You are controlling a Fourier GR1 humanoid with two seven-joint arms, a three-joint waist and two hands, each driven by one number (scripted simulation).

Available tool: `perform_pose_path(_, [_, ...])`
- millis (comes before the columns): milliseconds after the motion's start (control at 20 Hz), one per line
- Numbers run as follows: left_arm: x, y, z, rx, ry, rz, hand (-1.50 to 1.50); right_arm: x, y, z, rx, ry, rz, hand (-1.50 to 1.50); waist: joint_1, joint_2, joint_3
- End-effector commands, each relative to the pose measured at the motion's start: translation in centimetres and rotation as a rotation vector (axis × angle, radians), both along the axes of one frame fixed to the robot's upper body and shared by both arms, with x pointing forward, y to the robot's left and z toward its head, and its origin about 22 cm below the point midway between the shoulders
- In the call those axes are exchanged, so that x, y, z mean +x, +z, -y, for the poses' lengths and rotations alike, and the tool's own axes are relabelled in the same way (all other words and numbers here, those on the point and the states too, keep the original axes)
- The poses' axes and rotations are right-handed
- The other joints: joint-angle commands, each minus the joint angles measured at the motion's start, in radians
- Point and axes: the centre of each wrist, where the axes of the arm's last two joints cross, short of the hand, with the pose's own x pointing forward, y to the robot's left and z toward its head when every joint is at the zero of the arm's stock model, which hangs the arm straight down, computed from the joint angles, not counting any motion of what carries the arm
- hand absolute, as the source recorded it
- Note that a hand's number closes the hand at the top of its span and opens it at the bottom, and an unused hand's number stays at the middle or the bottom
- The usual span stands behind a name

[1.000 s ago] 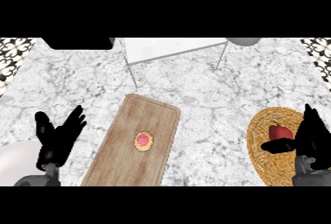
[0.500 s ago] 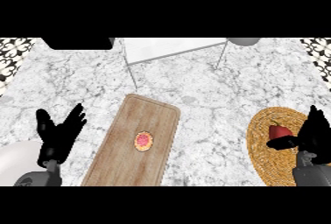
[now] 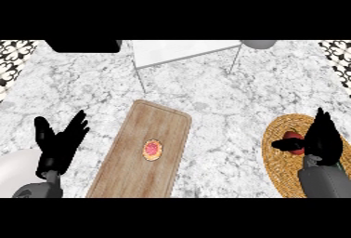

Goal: Pick the bell pepper from the placemat and place it in the tiered shelf

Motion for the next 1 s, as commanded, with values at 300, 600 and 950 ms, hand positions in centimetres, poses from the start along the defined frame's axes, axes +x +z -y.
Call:
perform_pose_path(300, [1.0, 1.3, 1.7, -0.004, 0.006, 0.011, 0.00, 0.6, -1.8, -1.4, 0.034, 0.225, -0.150, 1.50, 0.000, 0.002, 0.002])
perform_pose_path(600, [-0.7, -0.1, 1.3, 0.000, 0.004, -0.017, 0.00, 0.9, -2.8, -4.3, 0.018, 0.281, -0.024, 1.50, 0.004, 0.002, 0.002])
perform_pose_path(950, [0.5, 0.3, 2.5, -0.008, -0.071, -0.001, 0.00, 1.1, 2.9, -18.4, 0.139, 0.889, 0.045, 1.50, 0.072, 0.009, 0.001])
